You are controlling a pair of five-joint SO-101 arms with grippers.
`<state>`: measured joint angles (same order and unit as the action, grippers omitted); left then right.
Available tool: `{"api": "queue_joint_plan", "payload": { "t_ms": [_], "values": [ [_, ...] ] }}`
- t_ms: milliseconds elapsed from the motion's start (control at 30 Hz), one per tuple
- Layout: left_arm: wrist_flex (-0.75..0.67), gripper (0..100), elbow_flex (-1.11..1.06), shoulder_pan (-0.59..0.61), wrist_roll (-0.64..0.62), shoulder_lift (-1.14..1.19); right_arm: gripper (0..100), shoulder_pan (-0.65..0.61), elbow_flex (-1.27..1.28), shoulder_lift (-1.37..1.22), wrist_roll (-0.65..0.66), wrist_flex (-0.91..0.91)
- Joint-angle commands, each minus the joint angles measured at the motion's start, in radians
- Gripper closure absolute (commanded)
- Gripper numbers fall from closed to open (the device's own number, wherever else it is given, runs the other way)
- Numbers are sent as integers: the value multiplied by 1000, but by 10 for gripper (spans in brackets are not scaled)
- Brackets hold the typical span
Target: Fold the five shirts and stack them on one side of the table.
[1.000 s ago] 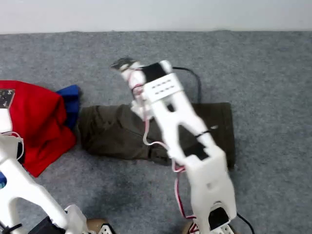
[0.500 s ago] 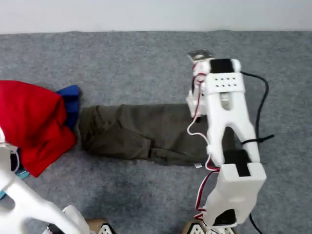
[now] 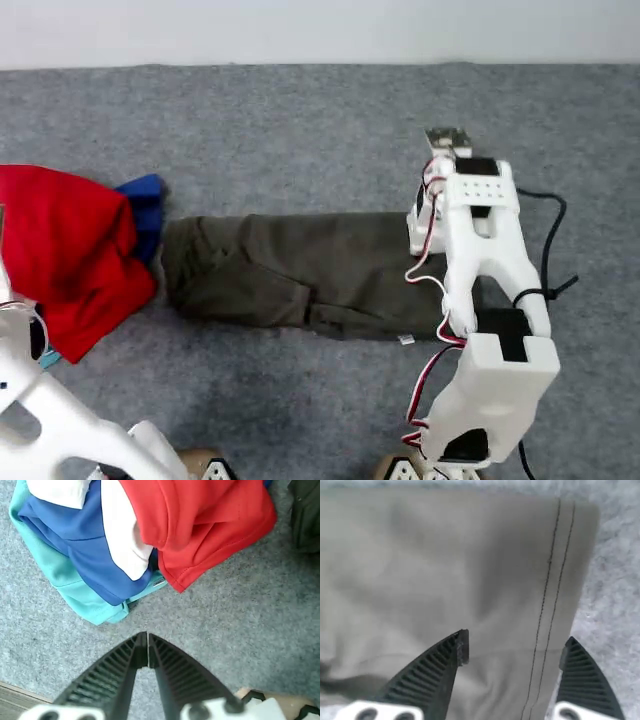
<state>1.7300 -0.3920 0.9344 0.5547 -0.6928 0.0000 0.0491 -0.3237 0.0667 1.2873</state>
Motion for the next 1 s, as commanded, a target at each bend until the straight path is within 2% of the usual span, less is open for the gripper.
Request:
{"api": "queue_joint_plan", "payload": {
  "t_ms": [0,233,367,433,567,600,733,967],
  "values": [
    [23,984,4,5,-3,-21,701,19,58,50,-9,-90],
    [23,984,2,5,-3,-21,702,27,89,-65,-9,-114],
    [23,984,2,5,-3,-21,711,24,-2,-139,-9,-10],
    [23,984,2,5,-3,-21,768,19,-38,-182,-5,8],
    [23,984,4,5,-3,-21,976,18,-137,-257,-3,71],
    [23,984,5,5,-2,-21,998,18,-158,-272,-2,87],
    [23,984,7,3,23,-21,988,25,-183,-282,12,105],
    [21,984,8,3,34,-21,990,41,-183,-120,146,180]
  ]
}}
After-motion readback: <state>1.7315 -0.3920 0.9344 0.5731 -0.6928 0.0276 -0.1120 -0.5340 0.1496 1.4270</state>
